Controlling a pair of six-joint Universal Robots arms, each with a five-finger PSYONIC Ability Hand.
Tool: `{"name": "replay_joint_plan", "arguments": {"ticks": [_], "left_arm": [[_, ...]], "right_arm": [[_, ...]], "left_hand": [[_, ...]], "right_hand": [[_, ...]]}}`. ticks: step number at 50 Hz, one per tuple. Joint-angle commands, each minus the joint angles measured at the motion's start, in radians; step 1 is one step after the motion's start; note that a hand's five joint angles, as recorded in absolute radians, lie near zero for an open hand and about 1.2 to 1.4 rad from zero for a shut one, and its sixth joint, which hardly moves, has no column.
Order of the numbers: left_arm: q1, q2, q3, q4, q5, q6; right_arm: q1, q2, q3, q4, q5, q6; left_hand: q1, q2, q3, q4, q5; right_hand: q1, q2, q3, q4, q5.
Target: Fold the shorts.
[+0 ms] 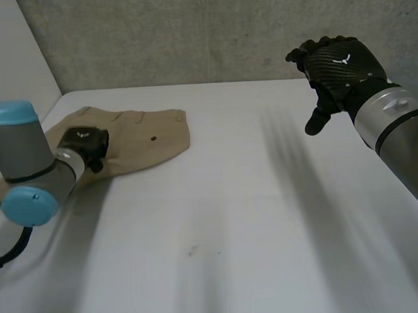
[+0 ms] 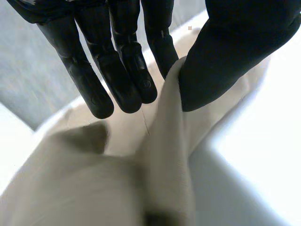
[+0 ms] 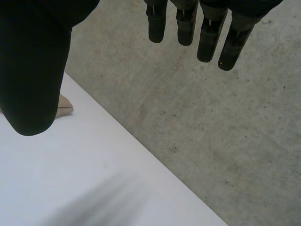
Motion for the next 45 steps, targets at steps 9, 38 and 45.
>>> {"name": "replay_joint_plan", "arguments": {"ticks": [9, 38, 45], "left_arm": [[-0.192, 0.527, 0.021, 0.031, -0.022, -0.167], [-0.292, 0.195, -0.016, 0.123, -0.051, -0.187], [-0.21, -0.072, 0.111, 0.25, -0.063, -0.152]], "right_arm": [[-0.006, -0.039, -0.018, 0.0, 0.002, 0.003], [-0.048, -0.09, -0.026, 0.001, 0.008, 0.009], [-0.036, -0.054, -0.02, 0.001, 0.005, 0.005]], "left_hand": [[0.262, 0.203, 0.211, 0.202, 0.25], [0.262, 0.203, 0.211, 0.202, 0.25], [0.064, 0.005, 0.013, 0.004, 0.053]], "right_hand": [[0.022, -0.027, -0.037, -0.056, -0.049], [0.022, -0.027, -0.037, -0.056, -0.049], [0.022, -0.027, -0.037, -0.056, -0.049]]}}
